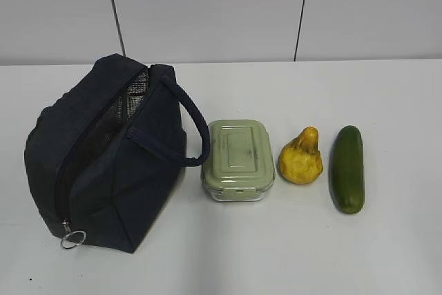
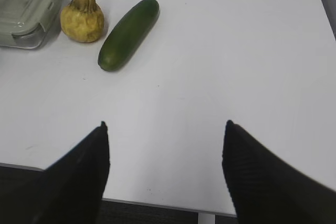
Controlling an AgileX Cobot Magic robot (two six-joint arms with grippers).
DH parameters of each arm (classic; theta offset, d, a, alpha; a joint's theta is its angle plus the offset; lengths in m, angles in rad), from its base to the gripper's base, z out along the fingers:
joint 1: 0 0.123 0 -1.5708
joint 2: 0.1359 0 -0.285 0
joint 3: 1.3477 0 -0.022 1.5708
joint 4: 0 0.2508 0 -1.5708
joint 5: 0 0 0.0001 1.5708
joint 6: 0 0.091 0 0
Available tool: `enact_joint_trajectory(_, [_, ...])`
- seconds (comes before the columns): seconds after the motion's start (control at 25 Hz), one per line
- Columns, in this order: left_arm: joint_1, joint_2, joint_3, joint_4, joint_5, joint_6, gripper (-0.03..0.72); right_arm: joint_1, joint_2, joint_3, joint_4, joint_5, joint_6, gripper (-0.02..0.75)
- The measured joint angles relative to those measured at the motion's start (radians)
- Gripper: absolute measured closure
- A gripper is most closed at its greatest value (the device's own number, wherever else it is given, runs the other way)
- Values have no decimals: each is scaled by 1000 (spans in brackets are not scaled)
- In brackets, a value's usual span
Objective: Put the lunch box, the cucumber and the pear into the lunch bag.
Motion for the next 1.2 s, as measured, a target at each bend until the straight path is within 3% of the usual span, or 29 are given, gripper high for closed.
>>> enact_joint_trajectory(1.2, [0,0,0,0,0,0,452,0,0,0,0,0,0,214])
